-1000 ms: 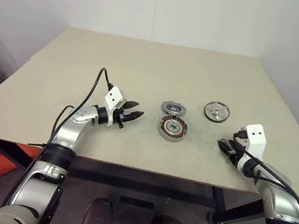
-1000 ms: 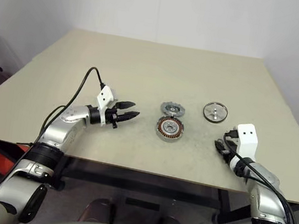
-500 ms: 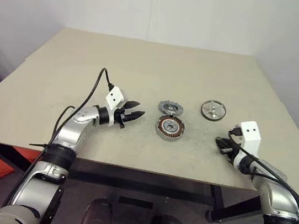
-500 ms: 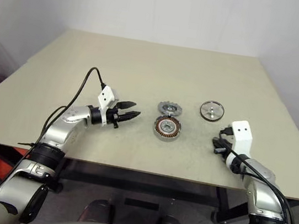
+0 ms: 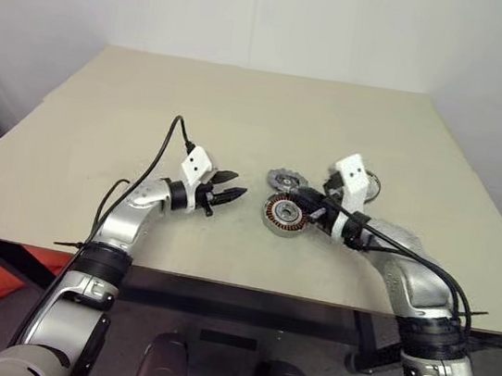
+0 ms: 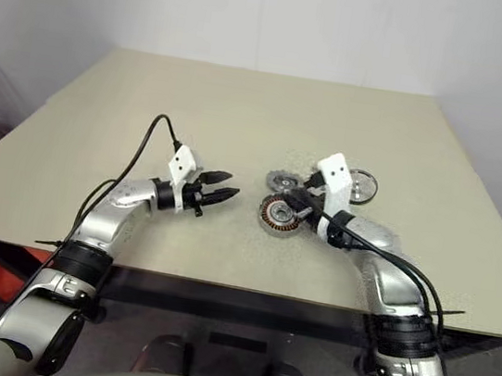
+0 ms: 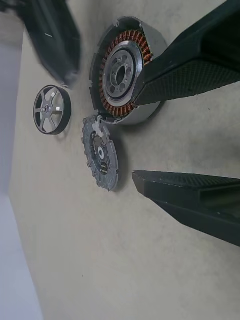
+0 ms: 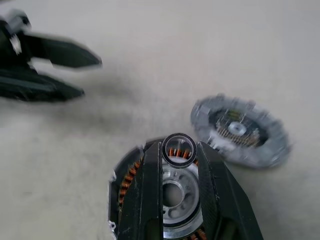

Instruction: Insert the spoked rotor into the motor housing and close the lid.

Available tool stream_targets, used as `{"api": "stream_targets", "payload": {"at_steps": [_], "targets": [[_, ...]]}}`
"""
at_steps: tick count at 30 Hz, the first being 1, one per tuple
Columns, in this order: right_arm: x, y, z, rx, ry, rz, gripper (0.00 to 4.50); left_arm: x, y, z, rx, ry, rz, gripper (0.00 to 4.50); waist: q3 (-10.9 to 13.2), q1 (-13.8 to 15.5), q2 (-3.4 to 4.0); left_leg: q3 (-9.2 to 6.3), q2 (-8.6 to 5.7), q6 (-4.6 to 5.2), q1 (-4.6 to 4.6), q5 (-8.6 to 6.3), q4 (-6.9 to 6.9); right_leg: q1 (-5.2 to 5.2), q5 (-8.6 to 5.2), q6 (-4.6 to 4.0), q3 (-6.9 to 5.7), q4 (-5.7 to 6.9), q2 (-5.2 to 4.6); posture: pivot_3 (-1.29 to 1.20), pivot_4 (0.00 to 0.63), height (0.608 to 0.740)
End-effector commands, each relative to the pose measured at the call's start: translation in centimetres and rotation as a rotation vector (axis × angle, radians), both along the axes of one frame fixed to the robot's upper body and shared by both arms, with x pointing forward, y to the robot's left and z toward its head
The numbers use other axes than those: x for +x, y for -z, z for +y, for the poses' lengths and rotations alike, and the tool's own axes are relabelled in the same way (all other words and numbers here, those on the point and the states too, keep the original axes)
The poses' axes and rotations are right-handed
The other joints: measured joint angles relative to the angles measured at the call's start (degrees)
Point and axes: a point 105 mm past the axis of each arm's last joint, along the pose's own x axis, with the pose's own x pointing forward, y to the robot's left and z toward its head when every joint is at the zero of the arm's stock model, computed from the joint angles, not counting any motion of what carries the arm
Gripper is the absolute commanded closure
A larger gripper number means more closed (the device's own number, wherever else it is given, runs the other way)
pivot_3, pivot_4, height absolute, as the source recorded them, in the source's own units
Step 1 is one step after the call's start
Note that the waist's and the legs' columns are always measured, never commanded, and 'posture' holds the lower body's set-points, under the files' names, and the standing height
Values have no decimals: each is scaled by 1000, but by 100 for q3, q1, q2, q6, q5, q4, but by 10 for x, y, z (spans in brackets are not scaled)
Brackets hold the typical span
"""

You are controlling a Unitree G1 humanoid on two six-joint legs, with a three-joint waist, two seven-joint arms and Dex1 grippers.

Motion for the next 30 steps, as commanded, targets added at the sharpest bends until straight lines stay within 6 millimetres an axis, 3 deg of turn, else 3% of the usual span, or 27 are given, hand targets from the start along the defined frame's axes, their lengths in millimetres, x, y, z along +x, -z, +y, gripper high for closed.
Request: {"api": "stream_targets", "payload": {"at_steps": [1, 10, 23, 30], "targets": [[4, -3, 7, -11, -22, -25, 3859, 3, -17, 1, -9, -9, -64, 2306, 0, -3, 0, 0, 0, 0, -1, 0, -1, -2, 0, -1, 0, 0, 0, 0, 0, 740], [-5, 14, 4, -61, -37, 16, 3859, 2, -15, 9, 3, -36, -62, 2306, 0, -2, 0, 0, 0, -10, -28, 6, -3, -30, 10, -19, 2, 2, 2, 0, 0, 740], [-5, 20, -1, -78, -33, 30, 3859, 3, -15, 8, 13, -36, -68, 2306, 0, -4, 0, 0, 2, -10, -25, 7, -2, -29, 5, -8, 2, 6, 2, 0, 0, 740], [-7, 7, 5, -70, -73, -23, 1459, 4, -13, 12, 20, -49, -66, 2306, 0, -5, 0, 0, 2, -10, -25, 6, -2, -29, 8, -13, 2, 6, 2, 0, 0, 740]]}}
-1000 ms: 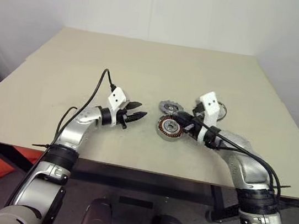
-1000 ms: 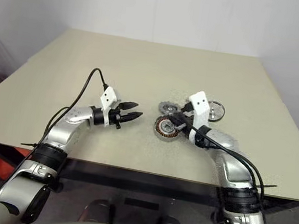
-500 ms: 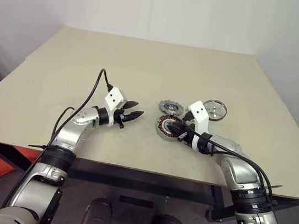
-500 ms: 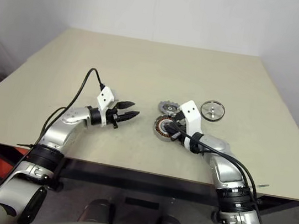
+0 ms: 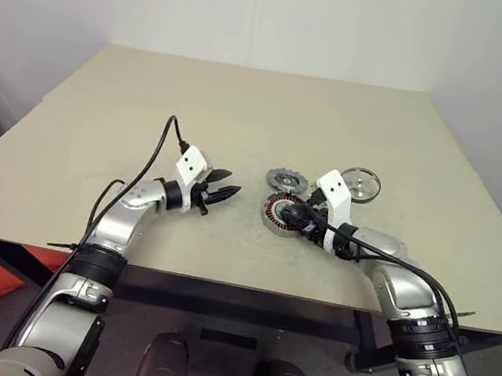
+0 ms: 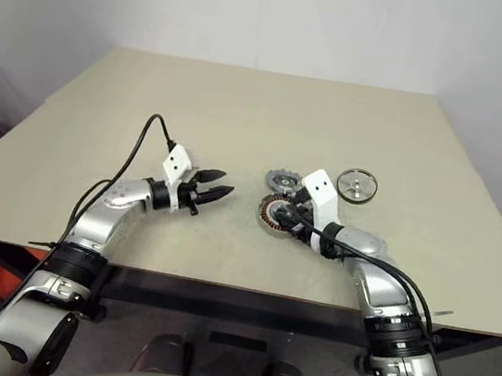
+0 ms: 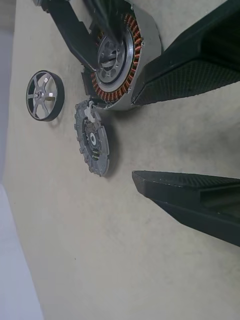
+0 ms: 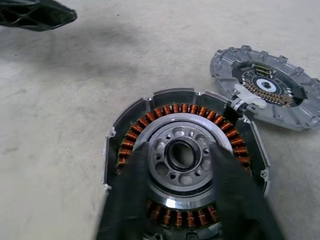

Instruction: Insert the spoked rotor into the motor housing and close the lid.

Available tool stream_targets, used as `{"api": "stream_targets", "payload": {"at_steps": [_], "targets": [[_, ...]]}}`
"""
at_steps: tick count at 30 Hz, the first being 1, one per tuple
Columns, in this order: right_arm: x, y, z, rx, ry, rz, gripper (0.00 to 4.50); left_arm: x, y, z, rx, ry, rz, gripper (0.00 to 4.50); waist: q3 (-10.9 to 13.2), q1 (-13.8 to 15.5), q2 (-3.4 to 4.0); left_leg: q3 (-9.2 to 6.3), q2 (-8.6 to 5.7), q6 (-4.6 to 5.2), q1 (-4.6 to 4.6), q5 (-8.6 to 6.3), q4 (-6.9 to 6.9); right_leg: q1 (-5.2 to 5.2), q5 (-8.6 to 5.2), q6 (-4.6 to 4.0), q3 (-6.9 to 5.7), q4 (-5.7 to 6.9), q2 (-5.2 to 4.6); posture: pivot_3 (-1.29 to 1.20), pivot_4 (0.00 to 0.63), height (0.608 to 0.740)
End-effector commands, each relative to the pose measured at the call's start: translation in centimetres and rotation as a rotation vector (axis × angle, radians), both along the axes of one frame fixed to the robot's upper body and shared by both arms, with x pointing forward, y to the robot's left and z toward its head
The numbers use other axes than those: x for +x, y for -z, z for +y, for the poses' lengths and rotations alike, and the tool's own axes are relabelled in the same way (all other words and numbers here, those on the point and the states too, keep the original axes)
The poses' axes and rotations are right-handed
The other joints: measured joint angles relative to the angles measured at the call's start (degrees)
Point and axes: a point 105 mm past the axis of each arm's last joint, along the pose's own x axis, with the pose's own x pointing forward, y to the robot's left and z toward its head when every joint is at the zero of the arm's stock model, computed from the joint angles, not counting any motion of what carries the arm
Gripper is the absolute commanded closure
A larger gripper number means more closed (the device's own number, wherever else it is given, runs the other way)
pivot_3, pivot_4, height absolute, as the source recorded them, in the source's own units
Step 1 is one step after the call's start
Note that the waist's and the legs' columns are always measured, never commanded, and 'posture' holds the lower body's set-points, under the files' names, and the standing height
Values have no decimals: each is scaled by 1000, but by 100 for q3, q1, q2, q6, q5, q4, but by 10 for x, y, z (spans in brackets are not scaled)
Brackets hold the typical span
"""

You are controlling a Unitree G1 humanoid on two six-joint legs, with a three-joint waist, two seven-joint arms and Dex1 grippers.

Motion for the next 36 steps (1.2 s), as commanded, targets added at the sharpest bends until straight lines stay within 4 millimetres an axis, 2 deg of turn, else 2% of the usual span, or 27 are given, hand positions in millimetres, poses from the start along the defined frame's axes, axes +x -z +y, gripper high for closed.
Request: {"api": "stream_targets", "payload": {"at_steps": [1, 4, 11, 15, 24, 28, 34, 36], "targets": [[1, -18, 4, 12, -29, -67, 1093, 3, -13, 1, -1, -1, -53, 2306, 0, 0, 0, 0, 0, 0, 0, 0, 0, 0, 0, 0, 0, 0, 0, 0, 0, 740], [4, -23, 5, 23, -27, -84, 60, 3, -11, 1, 4, 0, -51, 2306, 0, 0, 0, 0, 0, 0, -1, 0, 1, 0, 3, -6, 0, 0, 0, 0, 0, 740], [15, -30, 3, 66, 29, -101, 23, 3, -10, 0, 9, 3, -51, 2306, 0, -4, 0, 0, 1, -1, 0, 1, 1, -2, 4, -6, 0, 2, 1, 0, 0, 740], [16, -26, 3, 58, 32, -99, 1295, 2, -9, 1, 12, 2, -49, 2306, 0, -4, 0, 0, 1, -1, -2, 0, 2, -2, 7, -12, 0, 2, 1, 0, 0, 740], [15, -26, 6, 51, 20, -106, 4486, 2, -8, 2, 16, -3, -48, 2306, 0, -4, 0, 0, 1, -1, -3, 1, 2, -4, 7, -12, 0, 2, 1, 0, 0, 740], [13, -21, 9, 38, 9, -99, 4486, 2, -8, 2, 17, -6, -49, 2306, 0, -4, 0, 0, 1, -1, -3, 1, 2, -4, 8, -15, 0, 2, 1, 0, 0, 740], [21, 16, 7, -47, 59, -25, 4486, 2, -7, 1, 19, -5, -48, 2306, -2, -18, 1, 1, 0, -2, 0, 1, 3, -2, 9, -16, 1, 3, 0, 0, 0, 740], [24, 12, 8, -30, 65, -35, 4486, 2, -7, 0, 20, -5, -49, 2306, -3, -22, -1, 1, 1, -1, 13, 1, 5, 10, 2, -4, 2, 4, 1, 0, 0, 740]]}}
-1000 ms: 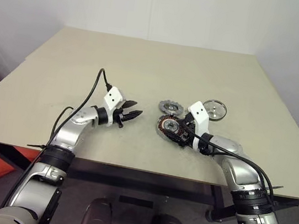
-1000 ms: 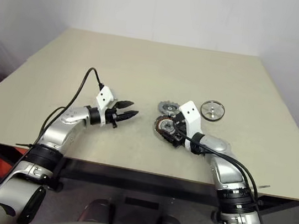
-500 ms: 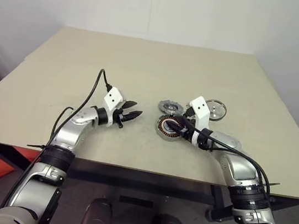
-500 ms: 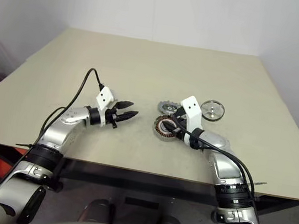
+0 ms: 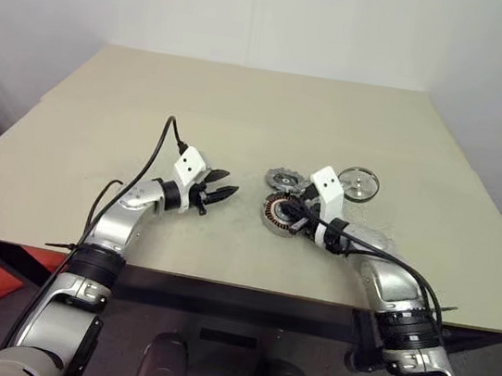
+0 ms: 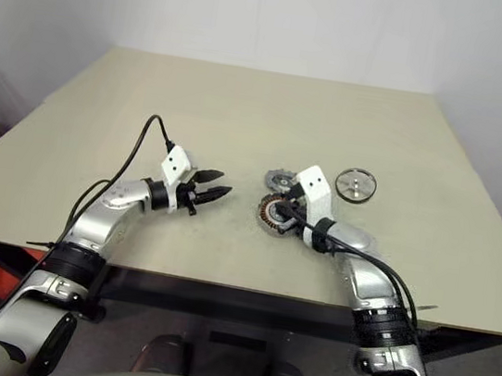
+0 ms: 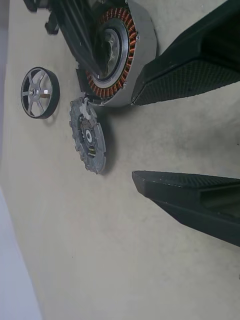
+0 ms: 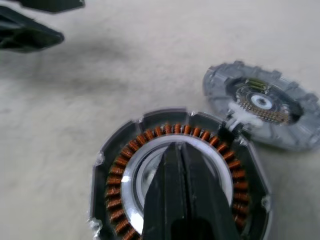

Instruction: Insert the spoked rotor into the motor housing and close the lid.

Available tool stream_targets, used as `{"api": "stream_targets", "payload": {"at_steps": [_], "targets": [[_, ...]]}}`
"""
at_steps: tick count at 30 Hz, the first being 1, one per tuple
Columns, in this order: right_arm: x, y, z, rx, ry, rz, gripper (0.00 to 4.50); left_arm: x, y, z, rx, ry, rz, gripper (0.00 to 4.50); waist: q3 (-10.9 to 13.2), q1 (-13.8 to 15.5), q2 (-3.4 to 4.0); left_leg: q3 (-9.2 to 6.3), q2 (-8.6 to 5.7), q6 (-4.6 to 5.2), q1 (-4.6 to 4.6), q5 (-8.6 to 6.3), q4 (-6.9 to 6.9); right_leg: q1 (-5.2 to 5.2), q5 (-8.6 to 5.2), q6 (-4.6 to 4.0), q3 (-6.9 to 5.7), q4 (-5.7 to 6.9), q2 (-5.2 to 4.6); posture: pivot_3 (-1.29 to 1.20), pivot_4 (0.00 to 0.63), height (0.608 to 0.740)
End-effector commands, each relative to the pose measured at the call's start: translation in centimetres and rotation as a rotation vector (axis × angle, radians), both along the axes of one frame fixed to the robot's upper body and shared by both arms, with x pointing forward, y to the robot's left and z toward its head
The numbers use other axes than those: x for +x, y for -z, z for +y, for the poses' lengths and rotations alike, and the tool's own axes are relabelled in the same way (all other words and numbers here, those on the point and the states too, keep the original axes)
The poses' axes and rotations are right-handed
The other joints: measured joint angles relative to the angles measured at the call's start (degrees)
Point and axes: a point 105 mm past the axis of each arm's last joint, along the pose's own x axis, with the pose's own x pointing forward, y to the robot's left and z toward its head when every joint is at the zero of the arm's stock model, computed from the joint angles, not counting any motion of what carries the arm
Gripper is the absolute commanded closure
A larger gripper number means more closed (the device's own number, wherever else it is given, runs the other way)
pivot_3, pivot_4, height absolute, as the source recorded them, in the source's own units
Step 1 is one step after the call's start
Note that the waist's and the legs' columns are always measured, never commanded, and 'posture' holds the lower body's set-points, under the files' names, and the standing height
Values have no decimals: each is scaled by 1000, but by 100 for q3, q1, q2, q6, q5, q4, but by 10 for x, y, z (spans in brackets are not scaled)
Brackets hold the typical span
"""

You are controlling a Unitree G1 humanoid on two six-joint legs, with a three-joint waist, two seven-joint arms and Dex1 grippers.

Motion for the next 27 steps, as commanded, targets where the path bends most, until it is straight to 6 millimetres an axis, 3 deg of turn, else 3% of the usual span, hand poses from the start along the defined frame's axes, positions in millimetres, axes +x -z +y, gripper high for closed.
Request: {"api": "stream_targets", "payload": {"at_steps": [1, 7, 12, 15, 20, 23, 27], "targets": [[3, 2, -2, -7, 15, 1, 4486, 2, -10, -1, 7, 6, -47, 2306, 0, -2, 0, 0, 0, 0, 8, 0, 0, 7, -8, 14, 0, 0, 0, 0, 0, 740], [4, -24, -3, 70, 4, -61, 4486, 0, -7, 1, 10, -1, -43, 2306, 1, 4, 0, -1, -1, 1, 26, -1, -1, 25, -10, 17, 1, -2, 0, 0, 0, 740], [16, -49, -17, 178, 121, -103, 4486, 1, -9, 0, 7, -2, -46, 2306, 1, 3, 0, 0, -1, 1, 16, -1, -4, 14, 2, -3, 1, -2, 1, 0, 0, 740], [29, -53, -38, 159, 279, -131, 4486, 1, -9, 0, 8, -2, -47, 2306, 1, 3, 0, 0, -1, 1, 18, -1, -5, 14, -2, 2, 2, -2, 1, 0, 0, 740], [42, -49, -73, -58, 476, -231, 4486, 1, -8, -1, 13, 6, -43, 2306, 1, 3, 0, 1, -1, -5, 18, 3, -8, 13, -7, 11, 3, -2, 1, 0, 0, 740], [48, -50, -89, -165, 558, -299, 3907, 2, -7, -1, 15, 9, -42, 2306, 1, 3, 0, 5, -3, -17, 13, 9, -10, 7, -8, 12, 5, -2, 1, 0, 0, 740], [50, -46, -106, -403, 576, -369, 2564, 1, -6, -2, 19, 11, -41, 2306, 1, -11, 0, 10, -3, -18, 9, 10, -13, -2, -8, 13, 9, -2, 3, 0, 0, 740]]}}
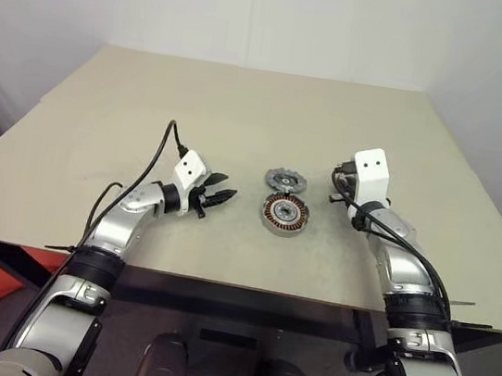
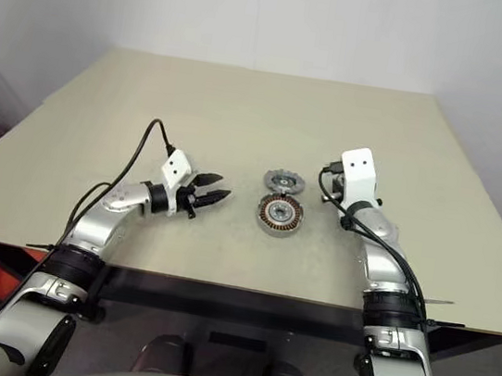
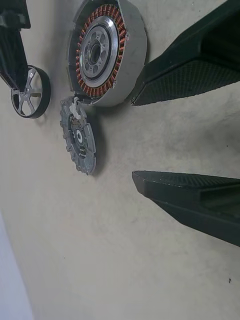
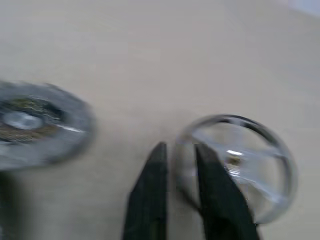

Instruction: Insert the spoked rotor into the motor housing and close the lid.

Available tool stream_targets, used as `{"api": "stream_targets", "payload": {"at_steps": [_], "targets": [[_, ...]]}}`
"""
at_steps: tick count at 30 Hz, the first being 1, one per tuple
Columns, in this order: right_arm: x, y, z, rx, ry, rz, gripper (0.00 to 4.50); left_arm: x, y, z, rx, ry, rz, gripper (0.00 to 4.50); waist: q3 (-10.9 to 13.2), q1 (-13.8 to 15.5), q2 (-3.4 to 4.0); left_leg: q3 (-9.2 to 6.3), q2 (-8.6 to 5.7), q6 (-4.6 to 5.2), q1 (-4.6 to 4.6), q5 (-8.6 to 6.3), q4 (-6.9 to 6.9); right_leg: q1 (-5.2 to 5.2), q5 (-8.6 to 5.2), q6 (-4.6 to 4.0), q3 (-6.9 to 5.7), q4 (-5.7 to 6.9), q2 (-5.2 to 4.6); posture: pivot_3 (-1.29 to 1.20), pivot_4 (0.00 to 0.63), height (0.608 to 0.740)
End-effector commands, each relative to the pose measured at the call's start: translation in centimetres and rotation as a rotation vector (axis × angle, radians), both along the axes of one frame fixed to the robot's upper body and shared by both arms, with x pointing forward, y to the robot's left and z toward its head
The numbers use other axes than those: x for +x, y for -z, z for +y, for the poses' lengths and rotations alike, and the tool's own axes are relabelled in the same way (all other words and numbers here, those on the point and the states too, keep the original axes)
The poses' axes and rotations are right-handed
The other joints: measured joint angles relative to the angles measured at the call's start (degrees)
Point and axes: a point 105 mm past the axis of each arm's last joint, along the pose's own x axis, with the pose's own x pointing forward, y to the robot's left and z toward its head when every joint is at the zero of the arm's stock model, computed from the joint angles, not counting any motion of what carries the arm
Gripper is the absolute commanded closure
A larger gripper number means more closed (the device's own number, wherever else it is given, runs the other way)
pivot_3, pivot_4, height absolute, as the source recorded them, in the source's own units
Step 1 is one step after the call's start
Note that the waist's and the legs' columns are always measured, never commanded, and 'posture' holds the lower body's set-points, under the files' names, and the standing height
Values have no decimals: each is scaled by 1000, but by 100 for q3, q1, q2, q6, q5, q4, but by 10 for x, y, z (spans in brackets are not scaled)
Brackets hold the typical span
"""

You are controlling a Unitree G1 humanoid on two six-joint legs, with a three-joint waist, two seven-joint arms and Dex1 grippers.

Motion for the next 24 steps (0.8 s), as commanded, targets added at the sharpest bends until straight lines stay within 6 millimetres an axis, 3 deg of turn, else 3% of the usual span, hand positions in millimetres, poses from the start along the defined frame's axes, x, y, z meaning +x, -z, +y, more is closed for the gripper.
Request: {"api": "stream_targets", "payload": {"at_steps": [1, 10, 18, 24], "targets": [[8, -21, -5, -123, 4, -89, 2564, 3, -12, -2, 1, 14, -54, 2306, 0, -9, 0, 0, 0, 0, 0, 0, 0, 0, 0, 0, 0, 0, 1, 0, 0, 740], [11, -10, -21, -50, 81, -39, 2564, 1, -9, -3, 8, 14, -53, 2306, 0, -127, 0, 0, 2, 13, -1, -8, -1, -3, 9, -16, 3, 0, 5, 0, 0, 740], [4, -9, -47, 430, 348, 8, 2564, -2, -7, -3, 17, 16, -49, 2306, 0, -127, 0, 1, 1, 14, -2, -8, 0, -5, 17, -30, 5, 2, 5, 0, 0, 740], [3, -5, -43, 655, 394, 54, 2564, -2, -6, -3, 26, 22, -49, 2306, 0, -127, 2, 2, 2, 12, 1, -7, -2, -6, 17, -30, 6, 3, 6, 0, 0, 740]]}}
